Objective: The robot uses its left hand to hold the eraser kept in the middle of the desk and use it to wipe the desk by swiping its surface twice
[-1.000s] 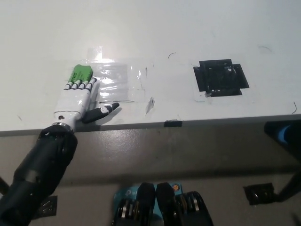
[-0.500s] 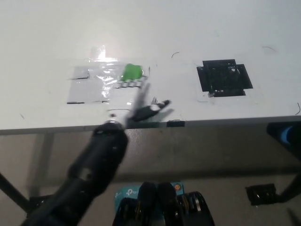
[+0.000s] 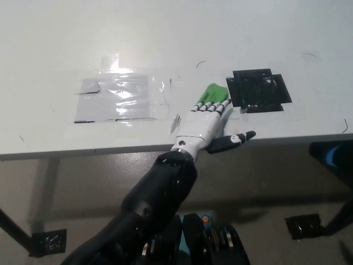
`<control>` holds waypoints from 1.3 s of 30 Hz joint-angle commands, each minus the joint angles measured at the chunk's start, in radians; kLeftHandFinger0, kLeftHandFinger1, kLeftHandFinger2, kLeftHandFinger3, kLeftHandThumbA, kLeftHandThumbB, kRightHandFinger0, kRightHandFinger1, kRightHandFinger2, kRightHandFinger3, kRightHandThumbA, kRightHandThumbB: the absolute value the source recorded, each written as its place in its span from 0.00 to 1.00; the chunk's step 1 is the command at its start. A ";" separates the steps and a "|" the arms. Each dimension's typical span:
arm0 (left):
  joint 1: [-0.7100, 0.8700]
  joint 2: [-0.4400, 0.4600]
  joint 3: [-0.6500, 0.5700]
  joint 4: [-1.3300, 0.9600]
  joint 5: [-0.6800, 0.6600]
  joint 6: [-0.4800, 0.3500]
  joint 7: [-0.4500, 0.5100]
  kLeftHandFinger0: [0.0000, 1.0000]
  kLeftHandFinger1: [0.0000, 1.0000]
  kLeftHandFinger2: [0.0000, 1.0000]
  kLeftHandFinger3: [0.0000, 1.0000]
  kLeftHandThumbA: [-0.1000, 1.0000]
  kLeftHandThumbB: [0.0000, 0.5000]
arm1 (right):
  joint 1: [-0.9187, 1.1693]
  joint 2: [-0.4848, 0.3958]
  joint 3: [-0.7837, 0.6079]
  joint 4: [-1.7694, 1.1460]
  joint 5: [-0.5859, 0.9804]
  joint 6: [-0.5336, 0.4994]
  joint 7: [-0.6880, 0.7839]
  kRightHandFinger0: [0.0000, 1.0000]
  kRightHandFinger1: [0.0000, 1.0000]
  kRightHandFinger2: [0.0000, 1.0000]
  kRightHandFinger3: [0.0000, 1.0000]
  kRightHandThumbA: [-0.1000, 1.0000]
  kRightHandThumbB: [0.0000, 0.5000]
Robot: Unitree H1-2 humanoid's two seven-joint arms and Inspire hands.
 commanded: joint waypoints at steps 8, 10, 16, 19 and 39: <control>0.013 -0.023 -0.139 0.200 0.046 0.072 -0.168 1.00 1.00 1.00 1.00 1.00 0.98 | -0.024 0.013 -0.019 -0.031 0.008 -0.045 -0.031 1.00 1.00 1.00 1.00 1.00 0.00; 0.008 -0.015 -0.148 0.213 0.056 0.081 -0.171 1.00 1.00 1.00 1.00 1.00 1.00 | -0.021 0.014 -0.017 -0.028 0.006 -0.054 -0.030 1.00 1.00 1.00 1.00 1.00 0.01; 0.010 0.060 -0.168 0.200 0.075 0.100 -0.205 1.00 1.00 1.00 1.00 1.00 0.98 | -0.010 0.015 -0.017 -0.033 0.021 -0.066 -0.020 1.00 1.00 1.00 1.00 1.00 0.01; 0.018 0.107 -0.153 0.186 0.066 0.108 -0.197 1.00 1.00 1.00 1.00 1.00 0.93 | -0.011 0.017 -0.021 -0.039 0.018 -0.057 -0.030 1.00 1.00 1.00 1.00 1.00 0.01; 0.244 0.316 0.161 -0.002 -0.046 0.172 -0.136 1.00 1.00 1.00 1.00 1.00 0.87 | 0.009 0.019 -0.055 -0.022 0.018 -0.080 -0.040 1.00 1.00 1.00 1.00 1.00 0.00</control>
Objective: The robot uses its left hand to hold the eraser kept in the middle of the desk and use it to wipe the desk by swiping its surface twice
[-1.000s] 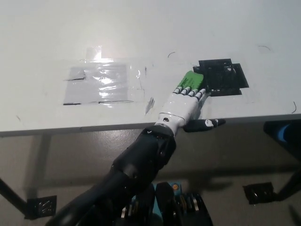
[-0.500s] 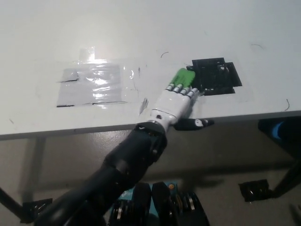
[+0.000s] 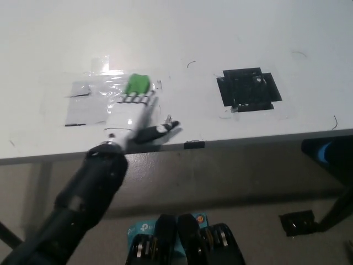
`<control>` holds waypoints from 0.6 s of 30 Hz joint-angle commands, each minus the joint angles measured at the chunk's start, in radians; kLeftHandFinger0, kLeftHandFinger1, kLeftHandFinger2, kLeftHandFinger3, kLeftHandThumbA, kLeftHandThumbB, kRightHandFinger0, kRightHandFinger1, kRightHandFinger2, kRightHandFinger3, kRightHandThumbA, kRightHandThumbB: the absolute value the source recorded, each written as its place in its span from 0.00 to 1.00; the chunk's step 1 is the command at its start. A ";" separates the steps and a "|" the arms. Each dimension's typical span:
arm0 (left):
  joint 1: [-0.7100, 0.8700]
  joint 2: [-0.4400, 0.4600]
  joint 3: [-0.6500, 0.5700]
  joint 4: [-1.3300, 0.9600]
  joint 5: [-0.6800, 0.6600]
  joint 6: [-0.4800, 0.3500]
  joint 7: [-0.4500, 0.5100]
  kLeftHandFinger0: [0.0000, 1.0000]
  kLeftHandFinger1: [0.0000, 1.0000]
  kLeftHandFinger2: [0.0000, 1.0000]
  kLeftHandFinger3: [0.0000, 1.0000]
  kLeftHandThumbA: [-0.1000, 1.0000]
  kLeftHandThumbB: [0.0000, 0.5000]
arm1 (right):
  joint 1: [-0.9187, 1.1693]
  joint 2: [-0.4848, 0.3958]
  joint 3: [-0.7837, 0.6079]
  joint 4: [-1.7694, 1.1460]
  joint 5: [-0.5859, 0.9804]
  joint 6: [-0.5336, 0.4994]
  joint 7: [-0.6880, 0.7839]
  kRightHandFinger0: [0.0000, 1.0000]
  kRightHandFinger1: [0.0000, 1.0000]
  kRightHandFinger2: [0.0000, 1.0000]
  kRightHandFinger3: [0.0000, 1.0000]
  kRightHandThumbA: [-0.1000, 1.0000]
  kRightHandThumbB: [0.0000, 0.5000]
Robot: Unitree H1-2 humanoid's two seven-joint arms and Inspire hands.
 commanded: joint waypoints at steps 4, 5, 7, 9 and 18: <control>0.208 0.058 0.099 0.040 -0.111 0.151 -0.137 1.00 1.00 1.00 1.00 1.00 0.89 | 0.013 -0.002 -0.021 -0.022 0.011 -0.077 -0.010 1.00 1.00 1.00 1.00 1.00 0.00; 0.221 0.059 0.119 0.035 -0.122 0.161 -0.140 1.00 1.00 1.00 1.00 1.00 0.89 | 0.016 -0.002 -0.020 -0.022 0.015 -0.086 -0.005 1.00 1.00 1.00 1.00 1.00 0.00; 0.235 0.061 0.146 0.032 -0.129 0.149 -0.124 1.00 1.00 1.00 1.00 1.00 0.88 | 0.016 -0.006 -0.026 -0.019 0.012 -0.081 -0.011 1.00 1.00 1.00 1.00 1.00 0.00; 0.247 0.062 0.172 0.039 -0.137 0.143 -0.110 1.00 1.00 1.00 1.00 1.00 0.91 | 0.014 -0.004 -0.032 -0.016 0.017 -0.080 -0.016 1.00 1.00 1.00 1.00 1.00 0.00; 0.326 0.069 0.254 0.009 -0.148 0.131 -0.087 1.00 1.00 1.00 1.00 1.00 0.95 | 0.026 -0.002 -0.045 -0.011 0.031 -0.094 -0.003 1.00 1.00 1.00 1.00 1.00 0.00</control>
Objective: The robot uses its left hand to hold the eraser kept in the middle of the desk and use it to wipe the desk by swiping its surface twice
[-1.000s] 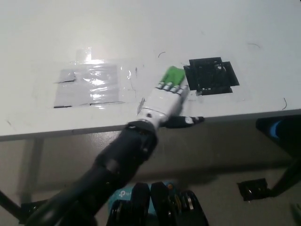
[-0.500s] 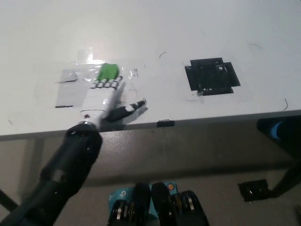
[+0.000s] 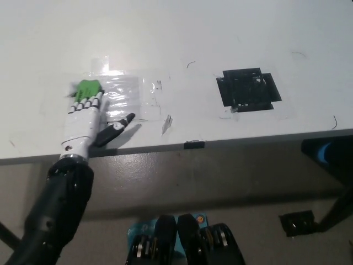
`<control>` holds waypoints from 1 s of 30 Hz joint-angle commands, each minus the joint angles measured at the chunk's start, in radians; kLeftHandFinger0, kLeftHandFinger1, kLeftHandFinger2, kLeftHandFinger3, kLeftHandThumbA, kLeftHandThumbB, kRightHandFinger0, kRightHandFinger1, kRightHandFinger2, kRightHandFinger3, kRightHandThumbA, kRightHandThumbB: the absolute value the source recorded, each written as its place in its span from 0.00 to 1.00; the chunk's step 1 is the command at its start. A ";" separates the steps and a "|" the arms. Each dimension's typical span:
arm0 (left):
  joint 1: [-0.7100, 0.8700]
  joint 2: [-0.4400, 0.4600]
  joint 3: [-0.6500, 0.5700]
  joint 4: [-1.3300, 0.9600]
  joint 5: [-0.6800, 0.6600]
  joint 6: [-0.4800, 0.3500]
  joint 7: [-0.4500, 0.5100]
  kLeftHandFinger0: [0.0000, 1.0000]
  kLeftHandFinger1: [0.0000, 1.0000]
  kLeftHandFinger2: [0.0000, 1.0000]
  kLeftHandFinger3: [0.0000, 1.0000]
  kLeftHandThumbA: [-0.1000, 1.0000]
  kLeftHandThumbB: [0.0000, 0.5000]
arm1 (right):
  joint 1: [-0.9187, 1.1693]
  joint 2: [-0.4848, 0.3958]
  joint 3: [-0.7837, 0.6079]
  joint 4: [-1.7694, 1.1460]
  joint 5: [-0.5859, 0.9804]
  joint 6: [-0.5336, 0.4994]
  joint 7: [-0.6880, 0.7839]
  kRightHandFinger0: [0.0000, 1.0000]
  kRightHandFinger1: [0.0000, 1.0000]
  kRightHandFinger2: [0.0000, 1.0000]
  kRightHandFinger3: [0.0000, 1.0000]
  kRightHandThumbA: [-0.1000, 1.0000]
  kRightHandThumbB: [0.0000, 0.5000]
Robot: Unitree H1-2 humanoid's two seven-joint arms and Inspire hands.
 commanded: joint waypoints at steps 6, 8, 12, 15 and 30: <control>0.198 0.021 0.012 0.122 -0.095 0.141 -0.156 1.00 1.00 1.00 1.00 1.00 0.96 | 0.003 0.001 -0.008 -0.022 0.027 -0.083 0.002 1.00 1.00 1.00 1.00 1.00 0.00; 0.194 0.017 0.013 0.133 -0.099 0.126 -0.145 1.00 1.00 1.00 1.00 1.00 1.00 | 0.004 -0.004 -0.005 -0.026 0.025 -0.083 0.005 1.00 1.00 1.00 1.00 1.00 0.00; 0.195 0.020 0.009 0.051 -0.105 0.122 -0.174 1.00 1.00 1.00 1.00 1.00 1.00 | 0.004 -0.009 -0.005 -0.025 0.025 -0.072 0.005 1.00 1.00 1.00 1.00 1.00 0.00; 0.171 0.042 -0.019 -0.058 -0.067 0.084 -0.144 1.00 1.00 1.00 1.00 1.00 0.98 | 0.009 -0.019 -0.001 -0.026 0.020 -0.069 0.013 1.00 1.00 1.00 1.00 1.00 0.00; -0.189 0.166 -0.040 -0.610 0.095 0.096 -0.205 1.00 1.00 1.00 1.00 1.00 1.00 | 0.028 -0.021 -0.003 -0.041 0.026 -0.041 0.013 1.00 1.00 1.00 1.00 1.00 0.00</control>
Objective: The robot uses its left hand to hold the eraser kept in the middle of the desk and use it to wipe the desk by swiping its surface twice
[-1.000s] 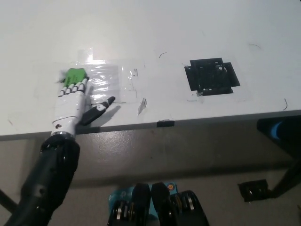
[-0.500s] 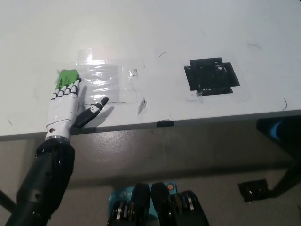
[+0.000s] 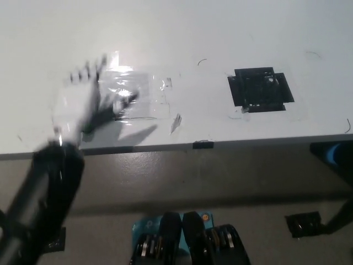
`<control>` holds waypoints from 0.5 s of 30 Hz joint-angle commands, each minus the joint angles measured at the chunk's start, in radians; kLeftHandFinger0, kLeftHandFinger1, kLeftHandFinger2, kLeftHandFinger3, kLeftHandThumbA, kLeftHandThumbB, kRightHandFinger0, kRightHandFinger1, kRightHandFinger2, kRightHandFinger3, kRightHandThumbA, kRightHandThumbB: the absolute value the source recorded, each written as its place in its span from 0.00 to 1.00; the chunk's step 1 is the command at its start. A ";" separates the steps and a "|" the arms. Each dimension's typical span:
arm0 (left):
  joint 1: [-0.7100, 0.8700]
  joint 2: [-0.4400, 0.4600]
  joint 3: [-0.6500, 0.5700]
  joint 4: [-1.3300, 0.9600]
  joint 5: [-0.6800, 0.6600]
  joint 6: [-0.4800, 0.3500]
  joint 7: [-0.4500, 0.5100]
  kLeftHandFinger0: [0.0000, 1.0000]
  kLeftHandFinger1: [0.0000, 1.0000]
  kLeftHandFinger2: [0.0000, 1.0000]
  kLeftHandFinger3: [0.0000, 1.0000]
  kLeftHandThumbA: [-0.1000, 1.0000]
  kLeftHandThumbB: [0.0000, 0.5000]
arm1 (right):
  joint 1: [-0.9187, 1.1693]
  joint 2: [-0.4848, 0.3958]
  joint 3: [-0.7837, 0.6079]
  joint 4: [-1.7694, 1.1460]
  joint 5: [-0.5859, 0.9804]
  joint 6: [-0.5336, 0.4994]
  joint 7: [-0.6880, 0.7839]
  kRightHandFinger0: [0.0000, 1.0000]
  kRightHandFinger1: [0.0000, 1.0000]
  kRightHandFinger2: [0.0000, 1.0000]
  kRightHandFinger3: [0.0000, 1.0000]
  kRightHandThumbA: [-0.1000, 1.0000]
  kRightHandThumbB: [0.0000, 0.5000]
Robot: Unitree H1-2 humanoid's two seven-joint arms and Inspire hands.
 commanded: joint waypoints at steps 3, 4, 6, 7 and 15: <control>-0.216 0.085 0.010 -0.124 0.066 0.027 -0.089 1.00 1.00 1.00 1.00 1.00 0.96 | 0.013 -0.020 -0.001 -0.042 0.019 -0.012 0.010 1.00 1.00 1.00 1.00 1.00 0.00; -0.226 0.087 0.016 -0.116 0.061 0.011 -0.065 1.00 1.00 1.00 1.00 1.00 0.94 | 0.016 -0.020 0.001 -0.041 0.017 -0.013 0.010 1.00 1.00 1.00 1.00 1.00 0.00; -0.240 0.098 0.015 -0.116 0.065 -0.002 -0.053 1.00 1.00 1.00 1.00 1.00 0.89 | 0.019 -0.019 0.002 -0.043 0.023 -0.009 0.011 1.00 1.00 1.00 1.00 1.00 0.00; -0.251 0.105 0.019 -0.130 0.071 0.012 -0.064 1.00 1.00 1.00 1.00 1.00 0.90 | 0.021 -0.021 0.005 -0.043 0.015 -0.014 0.010 1.00 1.00 1.00 1.00 1.00 0.00; 0.020 0.063 0.109 -0.560 0.014 0.053 -0.122 1.00 1.00 1.00 1.00 1.00 0.93 | 0.008 -0.032 0.010 -0.038 0.028 -0.004 0.014 1.00 1.00 1.00 1.00 1.00 0.00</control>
